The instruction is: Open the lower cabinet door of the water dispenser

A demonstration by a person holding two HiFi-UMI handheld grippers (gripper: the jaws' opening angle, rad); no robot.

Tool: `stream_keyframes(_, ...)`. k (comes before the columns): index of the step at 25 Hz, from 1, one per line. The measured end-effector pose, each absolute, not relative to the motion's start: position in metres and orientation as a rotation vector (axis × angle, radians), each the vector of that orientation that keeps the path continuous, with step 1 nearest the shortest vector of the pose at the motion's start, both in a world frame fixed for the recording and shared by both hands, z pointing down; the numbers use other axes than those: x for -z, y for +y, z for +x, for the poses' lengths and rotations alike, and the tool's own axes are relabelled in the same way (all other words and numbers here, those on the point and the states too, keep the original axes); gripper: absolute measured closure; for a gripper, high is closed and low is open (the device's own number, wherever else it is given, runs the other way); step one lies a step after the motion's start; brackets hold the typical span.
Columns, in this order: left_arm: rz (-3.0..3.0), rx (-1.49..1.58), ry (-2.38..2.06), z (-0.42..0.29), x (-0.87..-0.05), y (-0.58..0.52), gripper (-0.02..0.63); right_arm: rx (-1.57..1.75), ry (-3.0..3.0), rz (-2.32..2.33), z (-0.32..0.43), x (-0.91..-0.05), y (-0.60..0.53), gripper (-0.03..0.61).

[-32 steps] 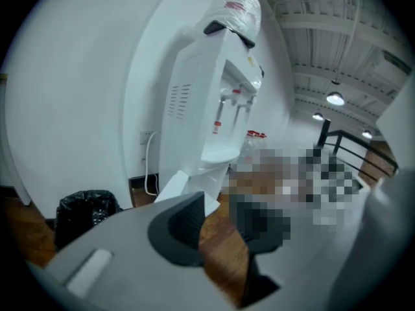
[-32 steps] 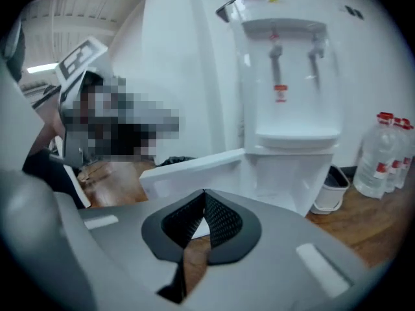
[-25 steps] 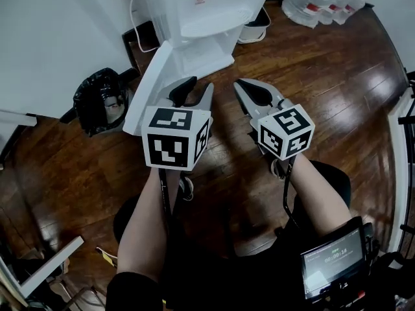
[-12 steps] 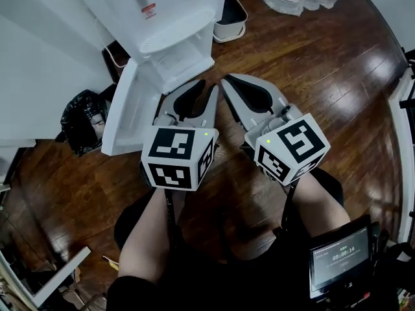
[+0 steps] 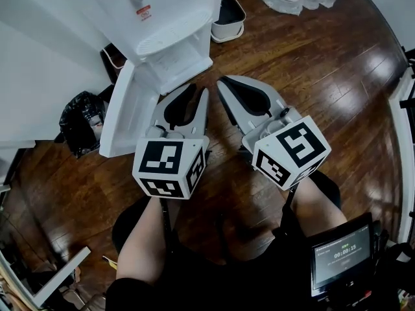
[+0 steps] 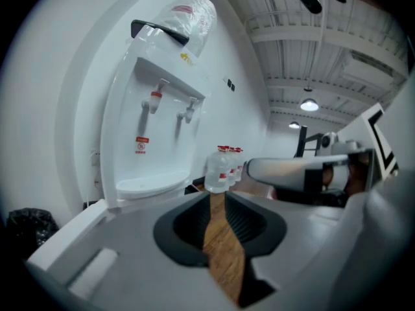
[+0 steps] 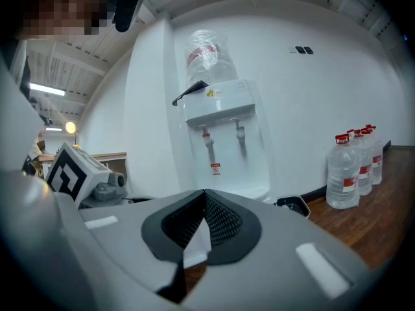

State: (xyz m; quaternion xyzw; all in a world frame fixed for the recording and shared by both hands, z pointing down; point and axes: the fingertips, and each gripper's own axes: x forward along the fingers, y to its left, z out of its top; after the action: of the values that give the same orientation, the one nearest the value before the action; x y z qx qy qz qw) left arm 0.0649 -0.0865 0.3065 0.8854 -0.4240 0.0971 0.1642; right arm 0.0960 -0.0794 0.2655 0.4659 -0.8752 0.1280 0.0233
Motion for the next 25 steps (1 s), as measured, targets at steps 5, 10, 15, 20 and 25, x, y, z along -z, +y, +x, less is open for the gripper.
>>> stream_keyframes(5, 2.607, -0.263, -1.162, 0.08, -0.291, -0.085, 0.522, -0.394, -2.687, 1.439, 0.097, -0.27, -0.078, 0.574)
stream_keyframes(10, 2.587, -0.294, -1.202, 0.072, -0.298, -0.09, 0.522, -0.402, -2.673, 1.441, 0.099, -0.271, -0.077, 0.574)
stream_keyframes(15, 2.566, -0.288, -1.216, 0.067, -0.299, -0.093, 0.522, -0.403, -2.669, 1.448, 0.099, -0.272, -0.077, 0.574)
stream_keyframes(20, 2.575, -0.318, -1.194, 0.073, -0.307, -0.088, 0.522, -0.406, -2.664, 1.459, 0.104, -0.273, -0.075, 0.574)
stream_keyframes(25, 2.575, -0.341, -1.186, 0.075, -0.312, -0.086, 0.522, -0.405, -2.666, 1.469, 0.106, -0.272, -0.074, 0.574)
